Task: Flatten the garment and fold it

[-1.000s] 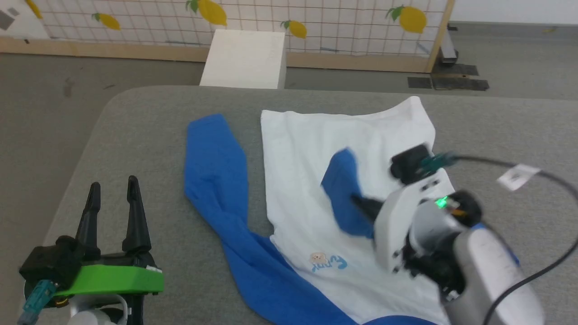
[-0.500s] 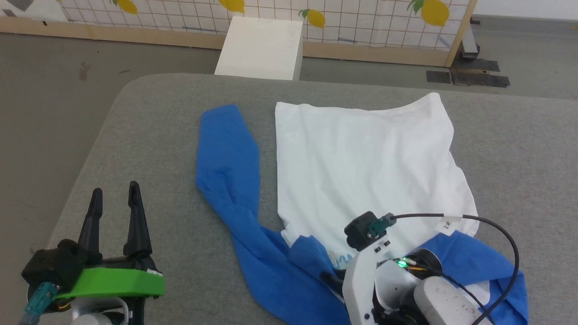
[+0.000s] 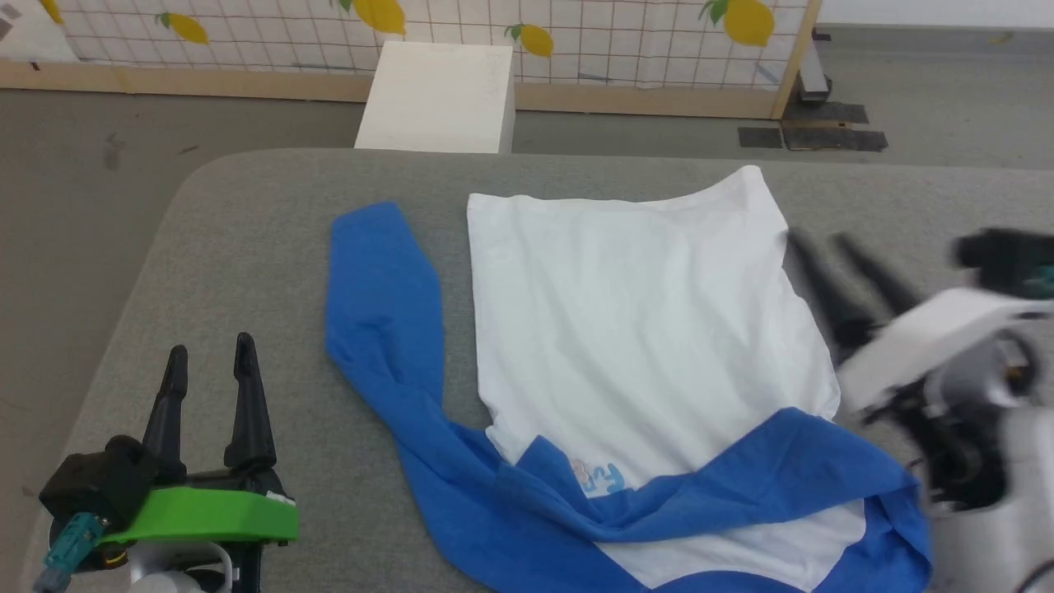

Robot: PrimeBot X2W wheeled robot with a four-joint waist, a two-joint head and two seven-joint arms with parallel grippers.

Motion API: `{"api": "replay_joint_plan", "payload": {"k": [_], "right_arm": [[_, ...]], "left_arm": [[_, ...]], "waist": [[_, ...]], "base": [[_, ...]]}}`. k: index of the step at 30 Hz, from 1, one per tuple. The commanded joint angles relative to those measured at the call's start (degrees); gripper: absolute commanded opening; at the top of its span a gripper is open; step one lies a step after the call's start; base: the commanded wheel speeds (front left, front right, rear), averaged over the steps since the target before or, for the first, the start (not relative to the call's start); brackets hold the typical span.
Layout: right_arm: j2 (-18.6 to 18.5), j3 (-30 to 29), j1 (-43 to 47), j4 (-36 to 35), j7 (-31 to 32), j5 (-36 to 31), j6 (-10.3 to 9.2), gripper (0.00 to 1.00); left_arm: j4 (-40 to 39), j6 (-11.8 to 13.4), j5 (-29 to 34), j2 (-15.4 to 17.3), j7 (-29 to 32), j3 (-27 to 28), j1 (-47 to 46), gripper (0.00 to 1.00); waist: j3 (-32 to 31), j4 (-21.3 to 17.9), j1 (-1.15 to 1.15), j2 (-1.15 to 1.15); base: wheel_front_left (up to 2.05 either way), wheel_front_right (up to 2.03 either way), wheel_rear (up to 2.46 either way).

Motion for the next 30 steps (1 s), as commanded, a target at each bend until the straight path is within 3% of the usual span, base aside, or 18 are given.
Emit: {"api": "replay_joint_plan", "payload": {"k": [1, 5, 10, 19, 24, 30], "right_arm": [[0.46, -3.29, -0.84, -0.51, -1.10, -1.05, -0.08, 1.00], [0.90, -12.35, -1.28, -1.84, -1.74, -3.88, -0.08, 1.00], [1.11, -19.21, -1.87, -4.11, -0.43, -5.98, -0.08, 1.00], [1.16, -21.59, -5.14, -8.13, 1.48, -7.62, -0.08, 1.00], [1.16, -20.15, -7.17, -9.00, 1.74, -7.24, -0.08, 1.00], [1.16, -19.70, -7.39, -9.49, 1.36, -6.99, -0.08, 1.00]], "left_arm": [[0.22, 0.31, -0.69, 0.24, 0.18, -0.05, 0.14, 1.00], [0.81, 0.55, -1.58, 0.33, 1.34, 0.07, -0.98, 1.00], [2.75, 0.13, -2.94, 1.68, 5.87, -0.93, -7.47, 1.00], [17.95, -0.70, -3.94, 9.12, 23.73, -3.94, -32.50, 1.00], [28.80, 1.04, -3.01, 12.84, 34.85, -5.09, -45.73, 1.00], [37.53, 3.00, -1.23, 15.30, 46.01, -7.48, -54.05, 1.00]], "waist": [[0.41, -0.58, 0.00, 0.00], [1.71, -1.60, 0.00, 0.00], [5.81, -1.93, 0.00, 0.00], [16.70, -3.99, 0.00, 0.00], [22.53, -6.45, 0.00, 0.00], [26.86, -8.33, 0.00, 0.00]], "base": [[0.00, 0.00, 0.00], [0.00, 0.00, 0.00], [0.00, 0.00, 0.00], [0.00, 0.00, 0.00], [0.00, 0.00, 0.00], [0.00, 0.00, 0.00]]}}
